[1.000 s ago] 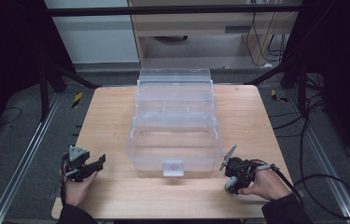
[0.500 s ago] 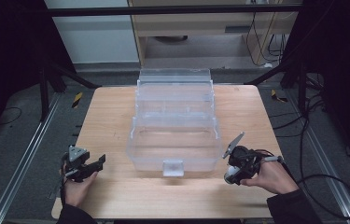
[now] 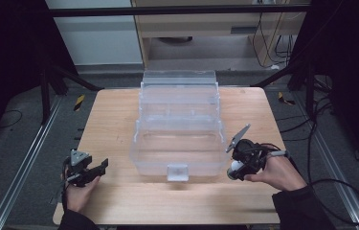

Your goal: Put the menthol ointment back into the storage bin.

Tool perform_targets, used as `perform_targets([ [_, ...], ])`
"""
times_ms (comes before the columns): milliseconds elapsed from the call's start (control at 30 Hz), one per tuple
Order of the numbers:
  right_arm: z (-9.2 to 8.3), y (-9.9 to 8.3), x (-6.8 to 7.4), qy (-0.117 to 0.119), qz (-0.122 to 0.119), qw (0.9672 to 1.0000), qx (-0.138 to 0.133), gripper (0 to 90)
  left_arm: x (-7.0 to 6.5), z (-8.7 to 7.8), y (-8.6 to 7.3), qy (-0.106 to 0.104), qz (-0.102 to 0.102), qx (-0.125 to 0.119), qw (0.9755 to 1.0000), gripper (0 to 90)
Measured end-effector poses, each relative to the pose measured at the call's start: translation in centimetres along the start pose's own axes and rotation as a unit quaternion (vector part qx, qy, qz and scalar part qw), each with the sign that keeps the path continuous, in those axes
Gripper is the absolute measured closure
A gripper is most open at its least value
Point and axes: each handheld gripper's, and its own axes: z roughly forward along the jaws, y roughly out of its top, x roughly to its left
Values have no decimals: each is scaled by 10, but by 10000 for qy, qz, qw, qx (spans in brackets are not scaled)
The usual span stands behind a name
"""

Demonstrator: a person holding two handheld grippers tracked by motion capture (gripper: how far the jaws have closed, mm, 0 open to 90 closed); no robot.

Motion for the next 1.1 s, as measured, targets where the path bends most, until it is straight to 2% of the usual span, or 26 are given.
perform_targets([
  [233, -12, 11, -1, 8, -22, 9999, -102, 502, 0, 0, 0, 7, -1, 3, 10000, 320],
  [700, -25, 35, -19, -33, 153, 9991, -399, 503, 1, 0, 0, 11, 8, 3, 10000, 321],
  [1100, -13, 55, -33, -50, 259, 9985, -476, 503, 1, 0, 0, 12, 13, 3, 10000, 322],
])
